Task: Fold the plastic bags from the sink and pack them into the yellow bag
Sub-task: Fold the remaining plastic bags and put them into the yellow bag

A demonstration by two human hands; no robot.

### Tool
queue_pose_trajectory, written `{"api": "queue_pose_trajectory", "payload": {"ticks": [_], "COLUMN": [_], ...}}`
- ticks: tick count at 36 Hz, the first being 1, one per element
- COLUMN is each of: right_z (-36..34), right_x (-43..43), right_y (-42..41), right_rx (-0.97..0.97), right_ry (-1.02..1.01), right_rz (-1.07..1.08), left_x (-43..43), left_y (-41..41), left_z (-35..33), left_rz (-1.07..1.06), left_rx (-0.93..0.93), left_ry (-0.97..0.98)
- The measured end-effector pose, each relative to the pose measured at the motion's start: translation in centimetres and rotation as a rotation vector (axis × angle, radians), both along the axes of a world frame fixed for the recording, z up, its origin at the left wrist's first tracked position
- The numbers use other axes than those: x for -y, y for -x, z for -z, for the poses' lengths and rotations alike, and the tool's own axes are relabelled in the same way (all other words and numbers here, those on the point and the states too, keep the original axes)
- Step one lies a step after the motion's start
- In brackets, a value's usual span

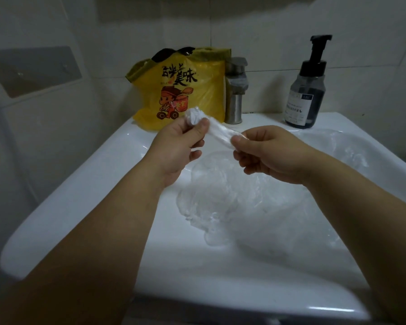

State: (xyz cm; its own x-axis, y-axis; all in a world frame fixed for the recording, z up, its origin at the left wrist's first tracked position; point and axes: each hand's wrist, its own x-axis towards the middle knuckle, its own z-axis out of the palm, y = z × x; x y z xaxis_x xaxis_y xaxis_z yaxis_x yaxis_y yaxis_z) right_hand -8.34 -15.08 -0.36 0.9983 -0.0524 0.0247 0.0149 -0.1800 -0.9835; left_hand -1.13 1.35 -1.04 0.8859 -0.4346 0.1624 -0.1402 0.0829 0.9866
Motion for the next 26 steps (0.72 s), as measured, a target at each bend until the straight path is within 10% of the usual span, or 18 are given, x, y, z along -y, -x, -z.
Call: {"api": "queue_pose_trajectory", "payload": {"ticks": [9,26], "right_z": [0.9,0.2], "right_x": [-2.3,-1.7], "right_y": [0.1,0.9], "right_rx": [0.125,0.034], "right_ry": [0.019,0.022], "right_rz": [0.055,-0.027], "left_x": [2.3,0.2], "left_y": [2.2,-0.1], "left_z": [1.4,0.2], "left_rz": [0.323,-0.302], "left_rx": [-0.065,0.130], "left_ry": [-0.122,-0.041]}}
